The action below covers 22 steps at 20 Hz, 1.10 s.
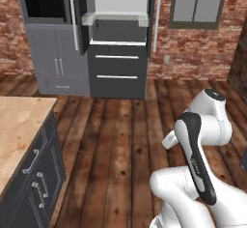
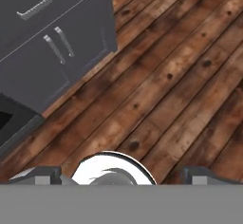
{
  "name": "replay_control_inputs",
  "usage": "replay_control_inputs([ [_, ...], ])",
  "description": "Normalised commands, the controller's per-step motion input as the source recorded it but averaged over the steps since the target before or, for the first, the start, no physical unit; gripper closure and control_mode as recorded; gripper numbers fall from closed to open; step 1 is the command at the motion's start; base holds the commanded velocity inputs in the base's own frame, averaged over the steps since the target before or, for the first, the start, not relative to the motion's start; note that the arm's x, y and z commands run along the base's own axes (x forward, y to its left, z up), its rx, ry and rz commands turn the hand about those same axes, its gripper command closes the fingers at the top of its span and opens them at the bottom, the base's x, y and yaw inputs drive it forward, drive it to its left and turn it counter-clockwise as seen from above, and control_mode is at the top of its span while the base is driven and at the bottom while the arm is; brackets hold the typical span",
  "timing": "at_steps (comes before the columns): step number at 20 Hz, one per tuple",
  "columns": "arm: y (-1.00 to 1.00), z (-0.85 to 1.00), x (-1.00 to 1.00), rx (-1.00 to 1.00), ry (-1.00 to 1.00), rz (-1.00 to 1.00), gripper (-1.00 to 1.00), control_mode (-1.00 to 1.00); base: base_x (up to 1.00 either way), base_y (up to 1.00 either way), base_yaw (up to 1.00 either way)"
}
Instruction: Retrieve the sausage and cheese from the fridge and place them on the cutting board on the counter.
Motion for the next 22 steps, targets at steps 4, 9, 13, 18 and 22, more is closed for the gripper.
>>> replay_control_inputs([
  [4,0.0,0.0,0.0,0.0,0.0,0.0,-1.0,1.0,0.94,0.02,0.0],
  [9,0.0,0.0,0.0,0.0,0.0,0.0,-1.0,1.0,0.94,0.03,0.0],
  [13,0.0,0.0,0.0,0.0,0.0,0.0,-1.0,1.0,0.94,0.04,0.0],
  [18,0.0,0.0,0.0,0.0,0.0,0.0,-1.0,1.0,0.94,0.05,0.0],
  [22,0.0,0.0,0.0,0.0,0.0,0.0,-1.0,1.0,0.94,0.07,0.0],
])
